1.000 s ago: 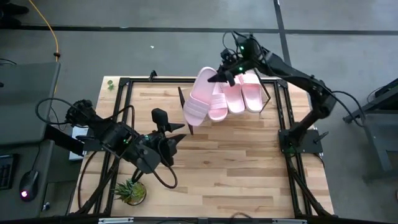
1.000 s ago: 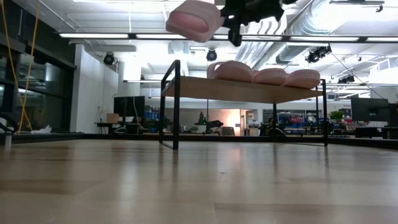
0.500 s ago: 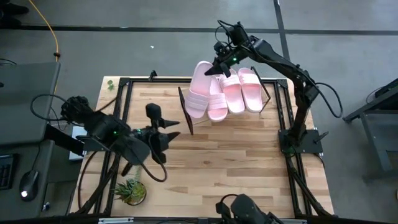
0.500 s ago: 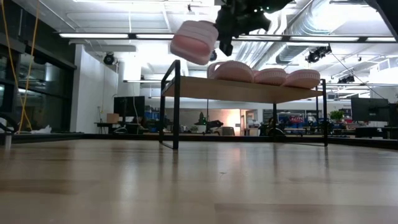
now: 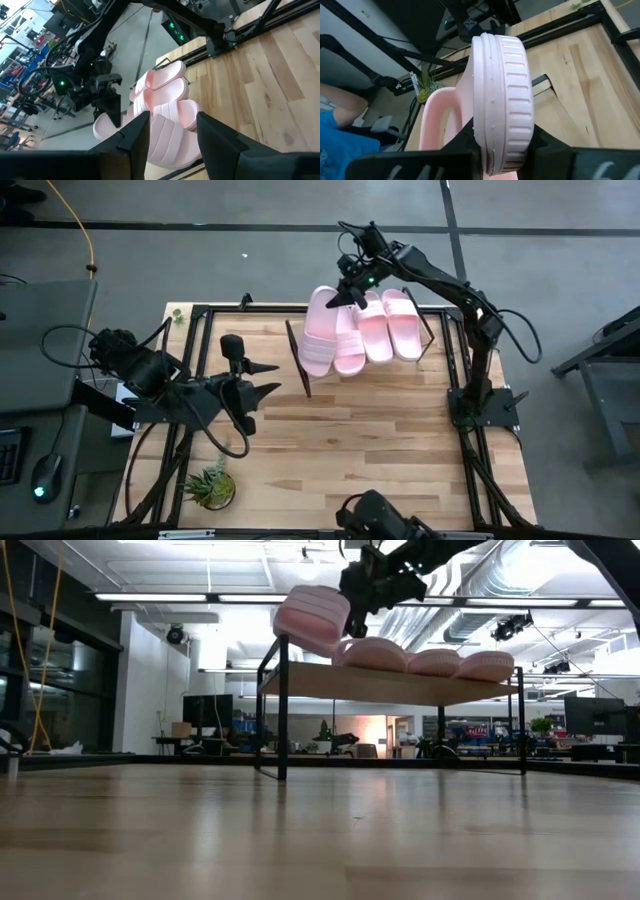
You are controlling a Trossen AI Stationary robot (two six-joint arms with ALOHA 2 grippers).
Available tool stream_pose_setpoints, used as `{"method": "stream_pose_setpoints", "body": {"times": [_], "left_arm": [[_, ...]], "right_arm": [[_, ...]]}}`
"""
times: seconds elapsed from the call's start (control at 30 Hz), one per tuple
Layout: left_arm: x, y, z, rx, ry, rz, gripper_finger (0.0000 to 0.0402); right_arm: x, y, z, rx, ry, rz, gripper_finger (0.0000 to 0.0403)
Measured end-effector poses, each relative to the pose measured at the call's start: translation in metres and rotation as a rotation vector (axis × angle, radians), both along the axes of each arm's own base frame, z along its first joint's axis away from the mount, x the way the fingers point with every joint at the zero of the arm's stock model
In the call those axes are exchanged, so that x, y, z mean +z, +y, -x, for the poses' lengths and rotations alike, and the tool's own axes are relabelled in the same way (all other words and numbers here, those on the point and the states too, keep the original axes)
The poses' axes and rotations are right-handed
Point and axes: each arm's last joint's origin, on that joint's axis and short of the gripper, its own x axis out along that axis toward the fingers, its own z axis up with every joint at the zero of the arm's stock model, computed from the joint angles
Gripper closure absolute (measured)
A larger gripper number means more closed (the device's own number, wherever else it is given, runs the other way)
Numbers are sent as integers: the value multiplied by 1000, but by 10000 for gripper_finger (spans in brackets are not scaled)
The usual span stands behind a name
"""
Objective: Pick and place slides into the shelf
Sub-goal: Put the pink slide on the shelf
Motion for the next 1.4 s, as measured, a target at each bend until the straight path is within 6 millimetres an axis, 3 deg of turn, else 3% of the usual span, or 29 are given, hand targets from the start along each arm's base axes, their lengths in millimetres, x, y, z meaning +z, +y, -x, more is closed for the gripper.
{"method": "stream_pose_setpoints", "body": {"times": [0.3,1.13,1.4], "left_arm": [[0,0,0,0,2,-1,257],[0,0,0,0,7,-7,257],[0,0,0,5,5,-10,257]], "right_arm": [[-7,9,-9,49,9,10,354],[-9,10,-6,78,17,-47,359],[-9,19,-14,68,42,-6,324]]}}
